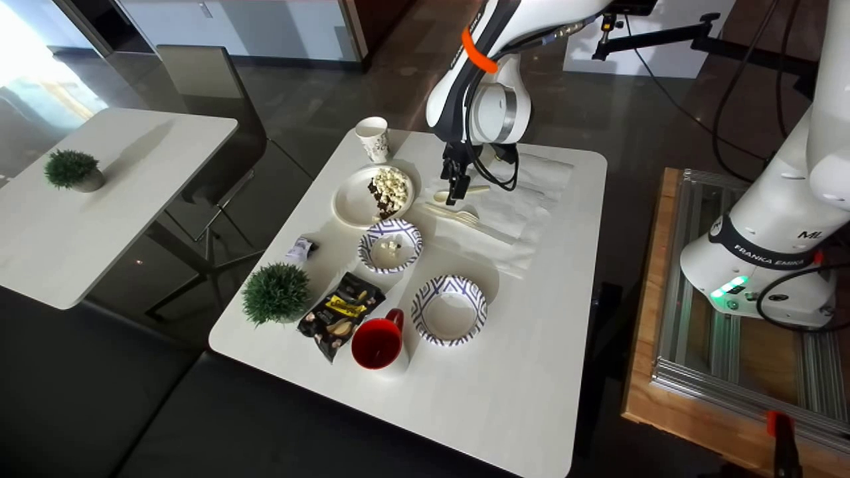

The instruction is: Use the white spoon to place some contents from the white plate into the black and white bowl on the left.

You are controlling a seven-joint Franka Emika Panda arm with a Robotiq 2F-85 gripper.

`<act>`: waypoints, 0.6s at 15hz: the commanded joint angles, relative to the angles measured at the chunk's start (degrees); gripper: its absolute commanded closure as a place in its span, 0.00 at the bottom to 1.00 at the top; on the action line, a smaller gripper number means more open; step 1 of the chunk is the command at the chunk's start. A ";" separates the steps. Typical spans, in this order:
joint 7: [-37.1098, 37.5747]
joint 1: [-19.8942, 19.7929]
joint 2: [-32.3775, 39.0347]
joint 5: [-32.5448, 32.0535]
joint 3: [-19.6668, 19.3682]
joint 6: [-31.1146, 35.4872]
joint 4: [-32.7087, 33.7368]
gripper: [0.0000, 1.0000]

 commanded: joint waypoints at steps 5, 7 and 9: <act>-3.94 -3.81 2.53 1.48 2.27 1.06 1.37 0.21; -4.15 -4.09 2.30 1.19 2.08 1.04 1.02 0.30; -4.05 -4.20 1.78 0.89 1.87 0.79 0.42 0.43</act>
